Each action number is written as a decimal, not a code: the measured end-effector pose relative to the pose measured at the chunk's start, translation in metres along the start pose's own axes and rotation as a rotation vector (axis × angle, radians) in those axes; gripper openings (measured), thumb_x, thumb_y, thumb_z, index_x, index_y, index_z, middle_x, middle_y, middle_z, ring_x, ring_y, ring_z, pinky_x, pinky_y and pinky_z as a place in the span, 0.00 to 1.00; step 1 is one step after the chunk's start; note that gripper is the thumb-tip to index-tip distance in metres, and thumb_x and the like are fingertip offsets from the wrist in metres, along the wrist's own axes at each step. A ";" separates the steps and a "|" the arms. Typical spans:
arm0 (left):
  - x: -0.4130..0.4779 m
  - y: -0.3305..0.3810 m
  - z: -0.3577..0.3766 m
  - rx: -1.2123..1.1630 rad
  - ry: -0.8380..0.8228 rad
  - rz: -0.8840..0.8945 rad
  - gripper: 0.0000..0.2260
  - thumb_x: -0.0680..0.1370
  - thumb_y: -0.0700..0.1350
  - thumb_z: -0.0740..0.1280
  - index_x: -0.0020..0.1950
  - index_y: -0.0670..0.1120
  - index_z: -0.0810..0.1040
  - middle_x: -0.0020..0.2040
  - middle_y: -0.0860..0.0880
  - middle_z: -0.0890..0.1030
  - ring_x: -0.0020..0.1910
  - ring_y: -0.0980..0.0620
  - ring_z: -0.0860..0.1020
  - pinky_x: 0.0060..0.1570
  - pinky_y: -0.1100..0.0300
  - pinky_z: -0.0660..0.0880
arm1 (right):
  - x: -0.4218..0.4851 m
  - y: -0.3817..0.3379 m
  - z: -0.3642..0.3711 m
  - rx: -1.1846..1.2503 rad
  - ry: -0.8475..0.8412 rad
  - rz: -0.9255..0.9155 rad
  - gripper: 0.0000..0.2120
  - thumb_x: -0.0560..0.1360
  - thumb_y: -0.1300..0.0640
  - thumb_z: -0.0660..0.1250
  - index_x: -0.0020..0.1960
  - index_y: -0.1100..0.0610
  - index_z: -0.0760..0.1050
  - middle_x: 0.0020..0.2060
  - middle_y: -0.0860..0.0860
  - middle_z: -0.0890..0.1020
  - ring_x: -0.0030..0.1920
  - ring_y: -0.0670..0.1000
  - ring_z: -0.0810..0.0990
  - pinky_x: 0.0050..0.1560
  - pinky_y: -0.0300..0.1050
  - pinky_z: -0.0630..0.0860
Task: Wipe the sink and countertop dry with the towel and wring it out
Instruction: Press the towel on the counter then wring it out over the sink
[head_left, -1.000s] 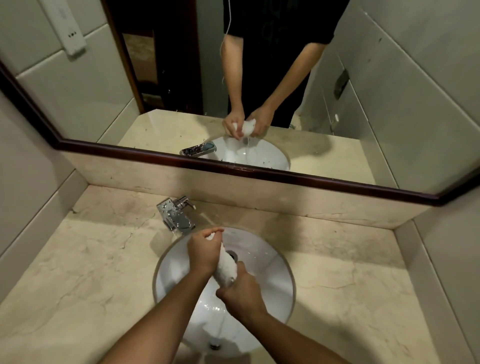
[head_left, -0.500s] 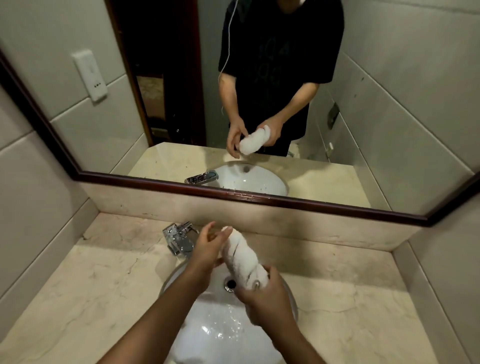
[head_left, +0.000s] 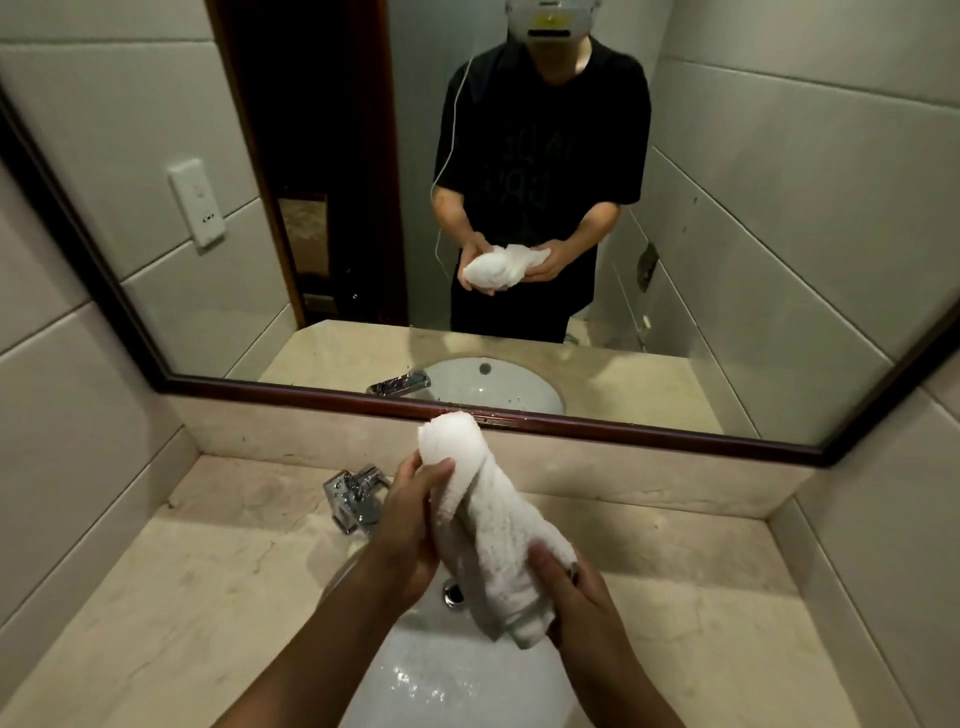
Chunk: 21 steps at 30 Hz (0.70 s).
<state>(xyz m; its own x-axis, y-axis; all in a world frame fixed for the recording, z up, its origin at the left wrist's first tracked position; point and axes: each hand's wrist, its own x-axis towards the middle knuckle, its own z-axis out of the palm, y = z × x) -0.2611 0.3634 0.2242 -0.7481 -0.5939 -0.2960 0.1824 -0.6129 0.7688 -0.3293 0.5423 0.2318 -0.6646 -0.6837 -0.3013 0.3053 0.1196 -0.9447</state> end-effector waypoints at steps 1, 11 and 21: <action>-0.003 0.000 -0.003 0.050 -0.032 -0.010 0.32 0.73 0.50 0.75 0.75 0.49 0.69 0.65 0.36 0.81 0.63 0.34 0.81 0.61 0.37 0.79 | -0.002 -0.002 -0.001 -0.014 -0.003 -0.010 0.17 0.75 0.46 0.69 0.62 0.51 0.79 0.53 0.50 0.88 0.55 0.52 0.86 0.59 0.53 0.81; -0.020 0.012 -0.019 0.552 0.102 0.132 0.29 0.77 0.48 0.74 0.76 0.59 0.70 0.66 0.52 0.76 0.59 0.51 0.81 0.54 0.51 0.81 | -0.009 -0.026 -0.015 -0.040 0.200 -0.063 0.08 0.81 0.54 0.66 0.52 0.54 0.84 0.44 0.49 0.89 0.42 0.46 0.87 0.38 0.37 0.81; -0.045 0.039 -0.037 1.118 -0.200 0.322 0.17 0.78 0.62 0.68 0.67 0.70 0.75 0.64 0.67 0.79 0.64 0.64 0.77 0.63 0.59 0.76 | 0.007 -0.105 -0.008 -0.003 -0.019 -0.115 0.16 0.78 0.51 0.69 0.47 0.65 0.80 0.30 0.56 0.80 0.28 0.51 0.77 0.26 0.42 0.71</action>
<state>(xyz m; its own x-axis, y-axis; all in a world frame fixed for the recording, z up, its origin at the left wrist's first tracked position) -0.1964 0.3469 0.2461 -0.8746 -0.4844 0.0204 -0.2047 0.4070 0.8902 -0.3718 0.5310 0.3276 -0.6821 -0.7065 -0.1887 0.2257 0.0421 -0.9733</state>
